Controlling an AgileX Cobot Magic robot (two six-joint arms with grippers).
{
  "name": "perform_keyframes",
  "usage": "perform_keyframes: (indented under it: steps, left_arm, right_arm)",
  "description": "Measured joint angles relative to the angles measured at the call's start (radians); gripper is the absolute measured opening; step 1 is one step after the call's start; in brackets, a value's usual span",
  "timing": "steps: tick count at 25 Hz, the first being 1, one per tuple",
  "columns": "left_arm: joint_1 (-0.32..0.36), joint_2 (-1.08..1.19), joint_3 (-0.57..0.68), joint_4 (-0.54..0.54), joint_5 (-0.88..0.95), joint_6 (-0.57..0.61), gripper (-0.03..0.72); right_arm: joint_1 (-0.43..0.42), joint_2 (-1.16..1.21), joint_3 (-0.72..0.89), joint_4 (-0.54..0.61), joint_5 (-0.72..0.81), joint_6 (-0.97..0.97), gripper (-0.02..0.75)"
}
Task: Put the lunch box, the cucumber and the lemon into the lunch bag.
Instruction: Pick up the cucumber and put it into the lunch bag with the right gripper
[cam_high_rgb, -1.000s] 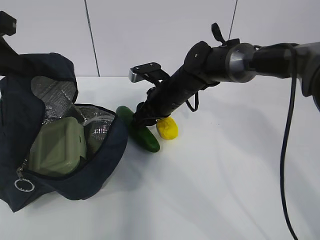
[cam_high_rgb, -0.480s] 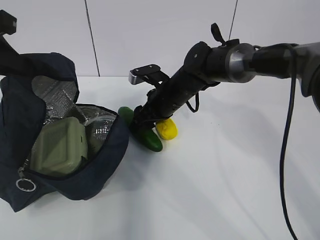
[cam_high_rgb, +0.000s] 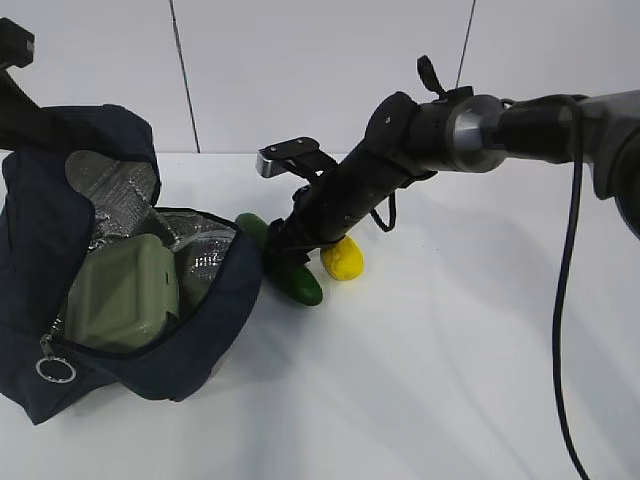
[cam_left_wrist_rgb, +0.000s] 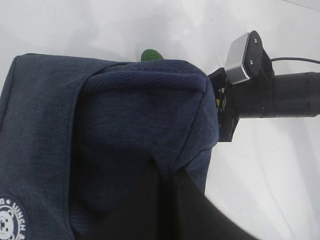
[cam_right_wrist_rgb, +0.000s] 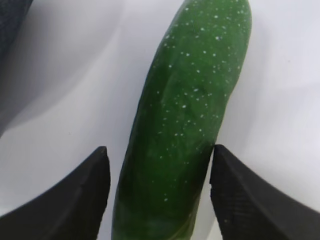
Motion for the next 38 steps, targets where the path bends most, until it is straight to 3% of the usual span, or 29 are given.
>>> perform_keyframes:
  steps: [3,9,22,28,31,34,38]
  left_arm:
    - [0.000,0.000,0.000,0.000,0.000,0.000,-0.006]
    - [0.000,0.000,0.000,-0.001,0.000,0.000,-0.006]
    - [0.000,0.000,0.000,-0.002,-0.036,0.000,-0.006]
    - [0.000,0.000,0.000,-0.002,-0.038,0.000,-0.006]
    - [0.000,0.000,0.000,-0.002,-0.056,0.000,-0.006]
    - [0.000,0.009,0.000,-0.005,-0.070,0.000,-0.006]
    - [0.000,0.025,0.000,-0.017,-0.084,0.000,-0.006]
  right_arm:
    - [0.000,0.000,0.000,0.000,0.000,0.000,0.475]
    - [0.000,0.000,0.000,0.000,0.006,0.000,0.370]
    - [0.000,0.002,-0.107,-0.012,0.140,0.017,0.365]
    - [-0.012,0.002,-0.206,-0.227,0.194,0.196,0.365]
    - [-0.050,0.002,-0.255,-0.267,0.269,0.291,0.364]
    - [-0.090,0.002,-0.305,-0.241,0.385,0.338,0.364]
    - [-0.114,0.002,-0.347,-0.081,0.444,0.355,0.364]
